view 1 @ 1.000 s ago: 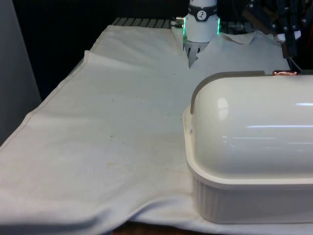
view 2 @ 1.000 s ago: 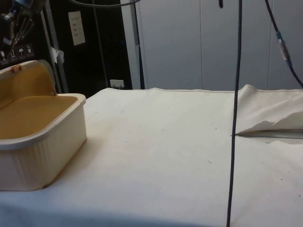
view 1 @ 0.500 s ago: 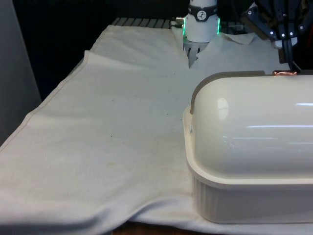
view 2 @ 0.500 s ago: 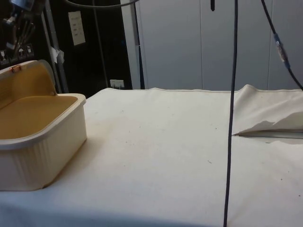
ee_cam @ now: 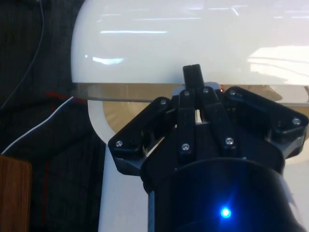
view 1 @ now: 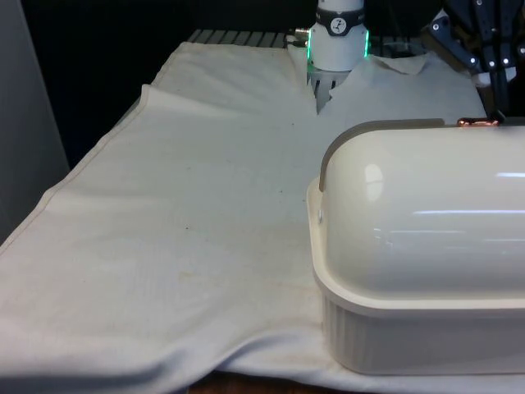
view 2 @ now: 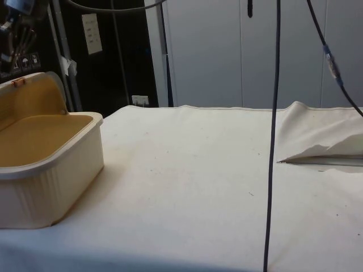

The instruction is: Open the lid, then close it.

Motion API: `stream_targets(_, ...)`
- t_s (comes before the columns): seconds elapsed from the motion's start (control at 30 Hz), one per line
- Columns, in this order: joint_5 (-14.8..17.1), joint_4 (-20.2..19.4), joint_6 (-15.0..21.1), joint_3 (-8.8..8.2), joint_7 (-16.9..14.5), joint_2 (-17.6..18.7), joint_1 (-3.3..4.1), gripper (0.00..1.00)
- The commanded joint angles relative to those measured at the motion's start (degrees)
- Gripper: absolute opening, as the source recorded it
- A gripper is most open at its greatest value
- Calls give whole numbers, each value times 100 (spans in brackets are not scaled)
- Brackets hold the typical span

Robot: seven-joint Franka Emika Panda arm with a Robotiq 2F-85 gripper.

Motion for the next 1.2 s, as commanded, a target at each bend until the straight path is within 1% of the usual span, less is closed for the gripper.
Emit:
stream_targets(0.0,-23,17,-69,-17,57,11,29,0)
stream_targets(0.13,-17,23,-126,-11,97,40,52,0)
stream_targets(0.17,0,0,-80,11,52,17,34,0)
stream_targets(0.2,-17,29,-132,-11,109,46,57,0)
stream_targets(0.4,-17,63,-155,-6,166,126,80,0)
stream_targets(0.43,0,6,-86,11,115,92,63,0)
stream_targets(0.47,-17,69,-155,-6,172,138,86,0)
stream_targets(0.5,-17,80,-166,-6,189,155,92,0)
stream_targets(0.7,-11,80,-241,0,223,149,97,0)
stream_targets(0.73,0,69,-166,11,183,155,80,0)
stream_targets(0.77,-6,57,-309,0,235,115,92,0)
stream_targets(1.0,17,-17,-596,11,269,6,86,0)
stream_targets(1.03,0,57,-573,11,235,63,80,0)
stream_targets(1.07,23,-57,-670,17,281,-34,86,0)
stream_targets(1.17,46,-138,-756,46,309,-74,86,0)
